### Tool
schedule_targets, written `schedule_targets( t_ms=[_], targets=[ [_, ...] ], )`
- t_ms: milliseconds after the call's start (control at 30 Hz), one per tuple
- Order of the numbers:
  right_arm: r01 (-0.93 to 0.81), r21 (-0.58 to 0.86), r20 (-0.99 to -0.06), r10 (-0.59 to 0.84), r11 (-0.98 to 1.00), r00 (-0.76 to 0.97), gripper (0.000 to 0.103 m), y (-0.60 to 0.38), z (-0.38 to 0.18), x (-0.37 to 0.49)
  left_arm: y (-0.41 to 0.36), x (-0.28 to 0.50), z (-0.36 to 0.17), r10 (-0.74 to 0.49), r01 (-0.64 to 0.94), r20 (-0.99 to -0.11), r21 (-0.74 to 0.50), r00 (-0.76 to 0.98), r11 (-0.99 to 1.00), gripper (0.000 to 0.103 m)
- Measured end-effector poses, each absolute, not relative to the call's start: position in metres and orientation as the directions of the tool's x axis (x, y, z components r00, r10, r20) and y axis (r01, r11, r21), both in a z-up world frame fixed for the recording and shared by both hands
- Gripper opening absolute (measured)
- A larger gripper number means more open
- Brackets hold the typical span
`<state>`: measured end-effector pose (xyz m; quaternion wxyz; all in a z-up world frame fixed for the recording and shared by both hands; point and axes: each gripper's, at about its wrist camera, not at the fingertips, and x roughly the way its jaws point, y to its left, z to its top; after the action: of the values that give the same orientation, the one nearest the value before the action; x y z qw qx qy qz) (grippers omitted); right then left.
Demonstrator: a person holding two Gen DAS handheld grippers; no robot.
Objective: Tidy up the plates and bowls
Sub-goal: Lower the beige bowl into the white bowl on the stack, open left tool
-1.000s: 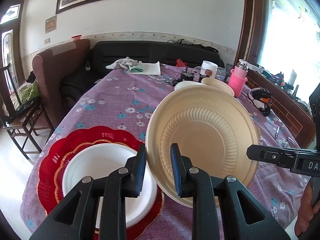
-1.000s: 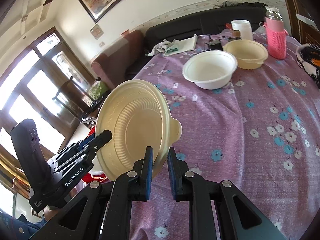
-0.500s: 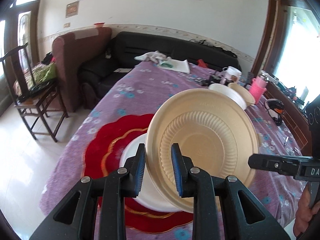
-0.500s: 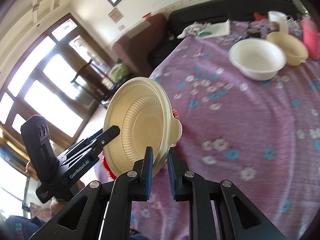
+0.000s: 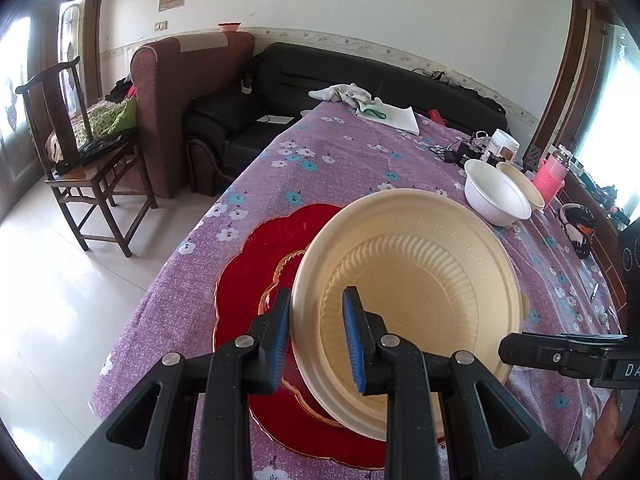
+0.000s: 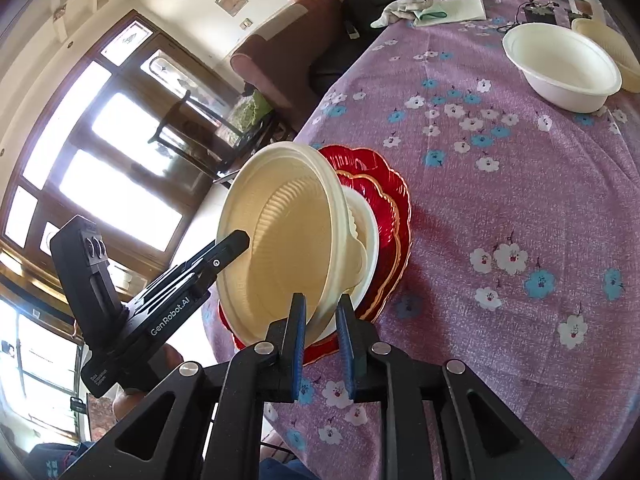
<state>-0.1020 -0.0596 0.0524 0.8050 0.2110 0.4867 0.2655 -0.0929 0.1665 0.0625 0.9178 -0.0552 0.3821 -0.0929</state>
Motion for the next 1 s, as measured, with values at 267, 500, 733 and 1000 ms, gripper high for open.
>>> schedule_targets(
  t_ms=[267,500,733,1000],
  targets=[
    [-0.228,0.584,-0.663,0.620,0.779,0.420,0.038,-0.067,0.061,-0.101,0.169,-0.091,0.064,-0.218,0.120,-0.688,-0.188,0.692,0.975,0.026],
    [-0.198,0.606,-0.632,0.617,0.771,0.468,0.041,-0.093,0.068,-0.105,0.198,-0.092,0.075,-0.255,0.106,-0.659,-0.257,0.708,0.960,0.027],
    [-0.081,0.646,-0.629,0.590,0.759,0.505,0.041,-0.137,0.054,-0.100,0.261,-0.079,0.047,-0.295,-0.038,-0.704,-0.415,0.646,0.909,0.030],
    [-0.059,0.648,-0.652,0.592,0.760,0.474,0.041,-0.137,0.038,-0.096,0.250,-0.081,0.022,-0.351,-0.012,-0.724,-0.444,0.594,0.896,0.030]
  ],
)
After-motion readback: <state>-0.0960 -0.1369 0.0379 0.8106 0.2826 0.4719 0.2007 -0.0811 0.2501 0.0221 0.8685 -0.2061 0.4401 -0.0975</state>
